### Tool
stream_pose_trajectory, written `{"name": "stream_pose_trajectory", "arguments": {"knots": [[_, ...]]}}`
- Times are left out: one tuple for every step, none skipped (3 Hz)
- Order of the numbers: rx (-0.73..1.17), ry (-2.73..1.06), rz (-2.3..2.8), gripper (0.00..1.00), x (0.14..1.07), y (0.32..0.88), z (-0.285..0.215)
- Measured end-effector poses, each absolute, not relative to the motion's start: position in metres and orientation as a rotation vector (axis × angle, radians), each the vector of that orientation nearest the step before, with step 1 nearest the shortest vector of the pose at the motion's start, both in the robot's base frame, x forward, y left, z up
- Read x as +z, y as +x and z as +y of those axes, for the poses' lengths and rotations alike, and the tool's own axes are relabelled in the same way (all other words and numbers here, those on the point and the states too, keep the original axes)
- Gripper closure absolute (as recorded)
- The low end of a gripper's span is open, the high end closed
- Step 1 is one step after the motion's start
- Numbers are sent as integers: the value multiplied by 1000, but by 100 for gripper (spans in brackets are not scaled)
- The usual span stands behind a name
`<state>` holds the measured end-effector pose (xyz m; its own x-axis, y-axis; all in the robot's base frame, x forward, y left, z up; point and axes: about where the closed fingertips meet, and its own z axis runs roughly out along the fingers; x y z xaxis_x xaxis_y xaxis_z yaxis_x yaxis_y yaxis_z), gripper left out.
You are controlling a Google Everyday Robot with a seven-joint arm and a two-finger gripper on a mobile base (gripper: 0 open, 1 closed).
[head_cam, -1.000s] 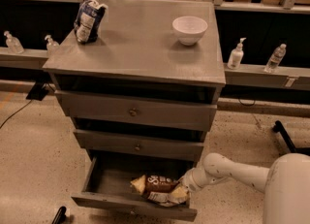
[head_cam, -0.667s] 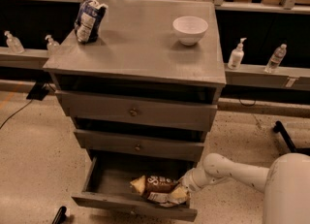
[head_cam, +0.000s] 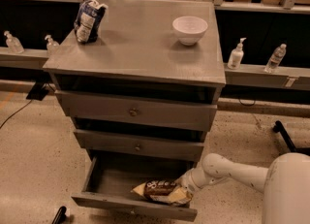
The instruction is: Place brown chip bag into bottom drawer
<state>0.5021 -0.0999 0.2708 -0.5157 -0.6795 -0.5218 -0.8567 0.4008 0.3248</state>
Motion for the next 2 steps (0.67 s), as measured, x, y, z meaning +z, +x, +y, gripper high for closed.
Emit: {"name": "stream_pose_trajectory", "arguments": {"knots": [[822,-1340,2356,0,270,501,-98],[801,-1435,2295,0,286,495,-97]]}}
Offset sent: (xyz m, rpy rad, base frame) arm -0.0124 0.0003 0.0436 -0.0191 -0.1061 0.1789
